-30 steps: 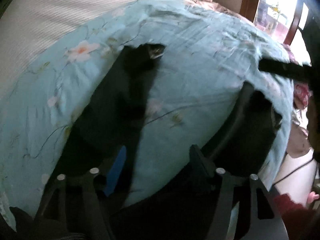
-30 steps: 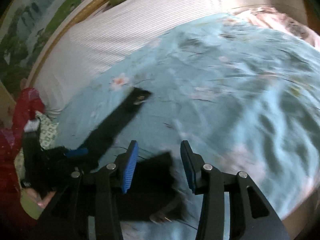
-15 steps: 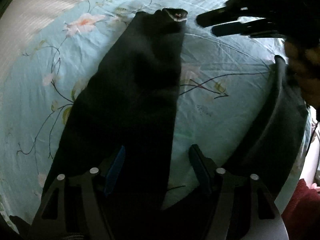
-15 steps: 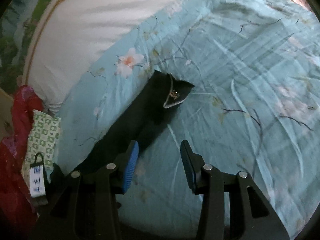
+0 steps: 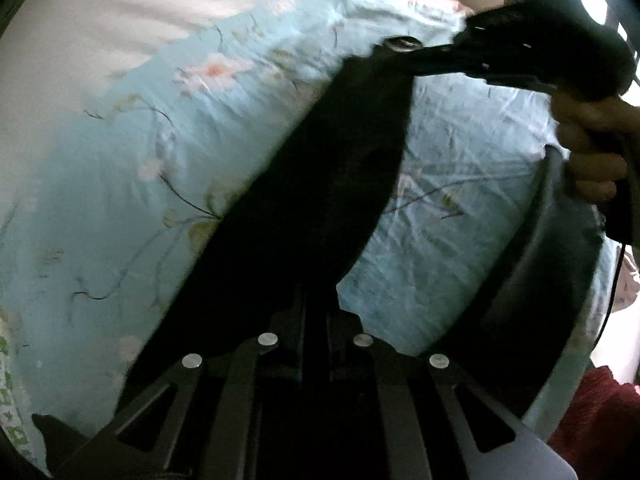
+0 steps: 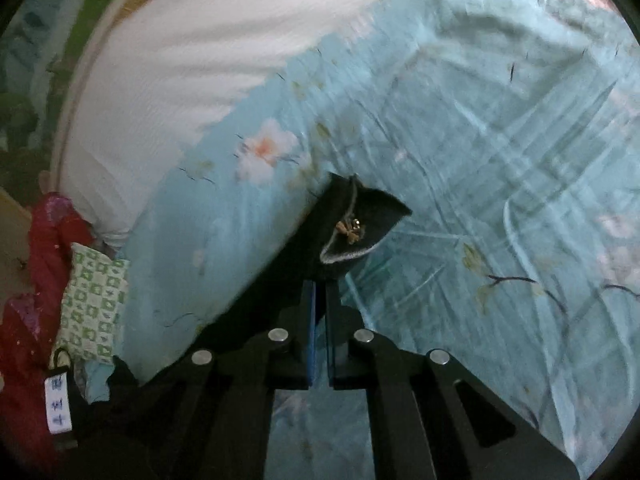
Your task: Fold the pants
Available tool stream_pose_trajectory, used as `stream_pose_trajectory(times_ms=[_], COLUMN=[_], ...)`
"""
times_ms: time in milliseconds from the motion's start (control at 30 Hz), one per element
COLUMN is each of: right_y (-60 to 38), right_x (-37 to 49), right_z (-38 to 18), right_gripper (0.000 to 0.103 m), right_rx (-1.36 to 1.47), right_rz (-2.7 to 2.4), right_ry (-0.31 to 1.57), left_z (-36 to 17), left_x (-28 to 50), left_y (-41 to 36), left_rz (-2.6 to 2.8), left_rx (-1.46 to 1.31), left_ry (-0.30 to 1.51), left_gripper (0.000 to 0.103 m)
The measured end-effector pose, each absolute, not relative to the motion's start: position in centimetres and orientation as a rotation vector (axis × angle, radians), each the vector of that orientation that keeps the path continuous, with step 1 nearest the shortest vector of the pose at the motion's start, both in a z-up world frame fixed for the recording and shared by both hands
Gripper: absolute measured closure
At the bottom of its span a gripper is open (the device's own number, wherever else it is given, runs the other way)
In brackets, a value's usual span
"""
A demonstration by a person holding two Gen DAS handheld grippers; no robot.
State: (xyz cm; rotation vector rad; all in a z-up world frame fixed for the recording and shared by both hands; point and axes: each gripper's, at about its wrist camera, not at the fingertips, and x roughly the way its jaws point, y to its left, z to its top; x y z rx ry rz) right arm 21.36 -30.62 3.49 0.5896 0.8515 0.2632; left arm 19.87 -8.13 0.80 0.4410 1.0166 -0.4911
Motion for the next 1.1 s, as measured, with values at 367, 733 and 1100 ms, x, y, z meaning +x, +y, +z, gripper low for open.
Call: stream_pose_trajectory(times_ms=[367, 733, 1100], right_y=[-32.6, -34.9, -34.4], right_x=[10.7, 3.1, 0.6], right_z=[9.2, 5.9, 0.4], right_gripper=[0.098, 0.103, 0.04], right_rx=[0.589, 0.574, 0.758], right_rz=[0.309, 0.179, 0.197], right_ry=[0.732, 0.775, 0.873], left_z=[6.4, 3.6, 1.2], left_x=[12.0, 6.7, 6.6], left_y=[-8.0, -8.5, -8.2], left_rz=[-0.553, -0.589, -0.563], left_rx=[0.427, 0.444, 0.394], left_ry=[0.881, 0.903, 0.953], left_gripper=[0.098, 0.098, 0.097])
